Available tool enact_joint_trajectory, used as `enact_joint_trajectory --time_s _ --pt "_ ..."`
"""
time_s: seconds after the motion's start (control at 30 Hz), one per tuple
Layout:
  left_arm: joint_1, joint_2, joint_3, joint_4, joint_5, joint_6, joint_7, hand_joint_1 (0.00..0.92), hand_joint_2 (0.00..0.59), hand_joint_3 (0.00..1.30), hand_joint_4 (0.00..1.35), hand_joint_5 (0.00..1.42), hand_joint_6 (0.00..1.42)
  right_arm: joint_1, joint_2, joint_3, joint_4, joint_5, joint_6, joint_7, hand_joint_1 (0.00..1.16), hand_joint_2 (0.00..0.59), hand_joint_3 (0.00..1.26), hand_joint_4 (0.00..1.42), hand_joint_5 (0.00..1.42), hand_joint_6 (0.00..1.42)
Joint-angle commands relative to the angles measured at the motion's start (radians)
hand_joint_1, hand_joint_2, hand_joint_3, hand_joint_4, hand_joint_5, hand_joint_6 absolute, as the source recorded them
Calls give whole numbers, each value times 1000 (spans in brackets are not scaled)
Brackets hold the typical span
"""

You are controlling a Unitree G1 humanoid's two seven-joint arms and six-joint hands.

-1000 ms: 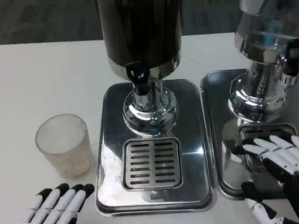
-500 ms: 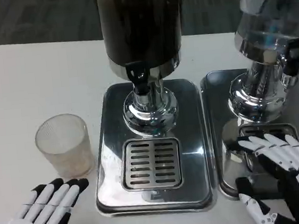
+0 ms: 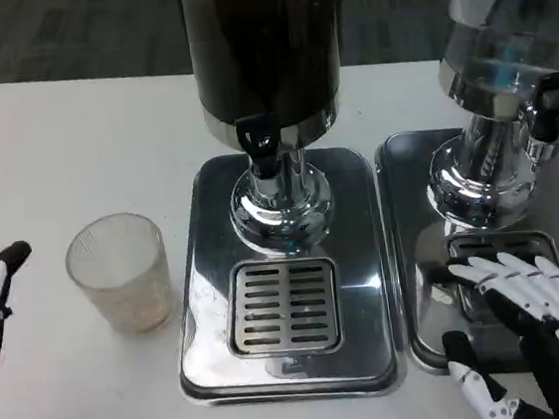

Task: Grasp the cup under the faucet to collect the drink, then remove the cup.

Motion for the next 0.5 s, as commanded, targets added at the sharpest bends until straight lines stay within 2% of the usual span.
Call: enact_joint_trajectory --time_s 0.03,0.23,0.5 --pt "-32 -10 16 37 -52 -7 -23 0 51 0 0 117 299 -3 1 -7 4 9 0 -16 343 455 339 264 195 128" --pt "-51 -27 11 38 -109 35 -79 0 48 0 0 147 327 -2 -25 -22 25 35 -23 -14 343 455 339 271 205 140" --pt "-85 -46 9 60 -189 96 -151 0 47 0 0 155 332 -17 -37 -24 30 52 -23 2 343 455 345 271 206 144"
